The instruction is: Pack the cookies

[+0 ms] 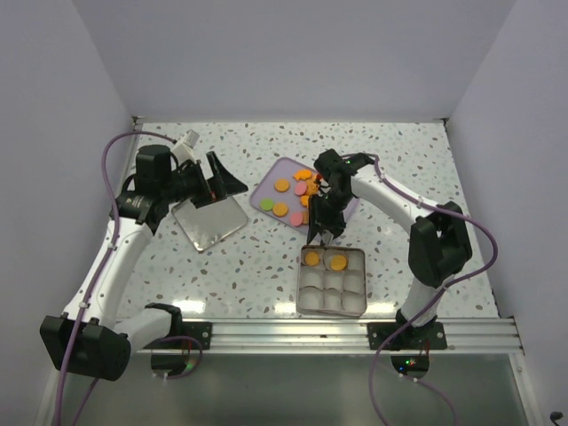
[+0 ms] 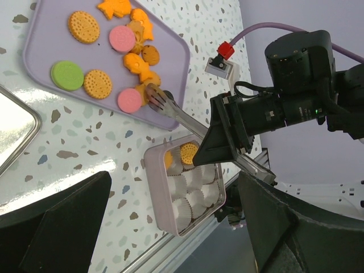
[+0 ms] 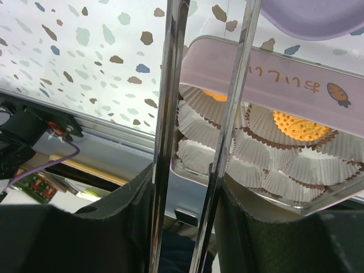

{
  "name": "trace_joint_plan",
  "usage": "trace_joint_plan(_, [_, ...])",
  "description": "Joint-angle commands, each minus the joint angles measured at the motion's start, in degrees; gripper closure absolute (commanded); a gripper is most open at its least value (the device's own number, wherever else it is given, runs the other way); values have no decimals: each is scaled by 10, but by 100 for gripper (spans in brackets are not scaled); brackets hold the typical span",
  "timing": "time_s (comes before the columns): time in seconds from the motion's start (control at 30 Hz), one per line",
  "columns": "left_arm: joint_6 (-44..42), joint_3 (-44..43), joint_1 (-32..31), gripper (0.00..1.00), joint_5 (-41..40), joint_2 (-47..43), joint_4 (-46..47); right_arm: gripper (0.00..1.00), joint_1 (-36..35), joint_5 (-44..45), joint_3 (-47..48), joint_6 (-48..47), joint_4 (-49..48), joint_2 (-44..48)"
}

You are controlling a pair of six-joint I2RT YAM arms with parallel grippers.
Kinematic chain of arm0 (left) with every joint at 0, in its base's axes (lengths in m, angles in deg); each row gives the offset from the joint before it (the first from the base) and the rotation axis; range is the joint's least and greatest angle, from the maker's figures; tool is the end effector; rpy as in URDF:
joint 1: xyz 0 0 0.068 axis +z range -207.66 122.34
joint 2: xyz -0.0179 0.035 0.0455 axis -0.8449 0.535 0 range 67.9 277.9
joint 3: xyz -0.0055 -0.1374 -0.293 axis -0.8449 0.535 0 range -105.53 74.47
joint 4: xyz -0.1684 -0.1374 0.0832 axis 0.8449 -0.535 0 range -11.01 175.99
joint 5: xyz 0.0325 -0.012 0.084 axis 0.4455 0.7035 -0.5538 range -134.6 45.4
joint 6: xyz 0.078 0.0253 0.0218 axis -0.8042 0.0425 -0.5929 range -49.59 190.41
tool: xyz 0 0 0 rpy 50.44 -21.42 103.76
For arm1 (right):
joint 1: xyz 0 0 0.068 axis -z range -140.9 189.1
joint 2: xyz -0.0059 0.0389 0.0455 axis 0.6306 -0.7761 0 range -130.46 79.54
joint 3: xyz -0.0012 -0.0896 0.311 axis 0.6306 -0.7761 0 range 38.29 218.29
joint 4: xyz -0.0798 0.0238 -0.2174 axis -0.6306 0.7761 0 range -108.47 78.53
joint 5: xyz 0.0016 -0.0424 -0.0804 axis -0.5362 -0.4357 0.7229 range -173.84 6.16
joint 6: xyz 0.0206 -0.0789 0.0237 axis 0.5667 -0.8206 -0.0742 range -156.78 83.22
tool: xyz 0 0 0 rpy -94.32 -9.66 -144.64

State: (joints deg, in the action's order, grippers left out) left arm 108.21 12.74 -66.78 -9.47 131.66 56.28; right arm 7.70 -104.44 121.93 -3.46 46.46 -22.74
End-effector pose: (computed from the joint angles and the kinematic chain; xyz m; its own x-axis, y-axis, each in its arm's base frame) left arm 0.2016 -0.0760 0.3786 -0.7861 -0.3814 -0.4864 0.1658 0.6279 -0.7604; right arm 0.2641 0.1920 0.2680 -0.9951 -0.0050 0.0984 0.0303 0.9348 0.3538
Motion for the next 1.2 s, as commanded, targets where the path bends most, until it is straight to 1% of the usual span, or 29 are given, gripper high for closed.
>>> trace_joint_plan(0.0, [-15,-31,-2,0,6,-4,-1,95,0,-19,21,10,-14,24])
trace_joint_plan(0.17, [-16,-28,-2,0,5,-11,-3,100,0,-32,47,23,-10,34])
trace_joint_plan(0.47, [-12,-24,-2,0,4,-20,0,100,0,-33,114,27,23,41])
trace_joint_plan(0.6, [-11,-21,-2,0,4,-24,-1,100,-1,-26,109,21,32,42])
trace_joint_plan(0.67, [-11,-21,-2,0,4,-27,-3,85,0,-14,104,14,42,45])
trace_joint_plan(0.7, [-12,-20,-2,0,5,-28,-4,68,0,-2,95,9,49,47])
trace_joint_plan(0.77, [-12,-17,-2,0,3,-31,-5,58,0,10,75,3,52,56])
trace_joint_plan(0.83, [-12,-14,-2,0,4,-32,-4,52,1,24,66,-1,55,58])
trace_joint_plan(0.93, [-11,-10,-2,0,6,-31,-2,47,0,52,60,-4,61,57])
trace_joint_plan(0.97, [-10,-10,-2,0,7,-31,-2,42,1,59,62,-6,70,54])
trace_joint_plan(1.07, [-10,-10,-2,0,9,-31,-1,39,1,74,68,-15,74,43])
trace_joint_plan(1.17, [-11,-8,-2,0,10,-31,-2,39,1,72,66,-18,67,32])
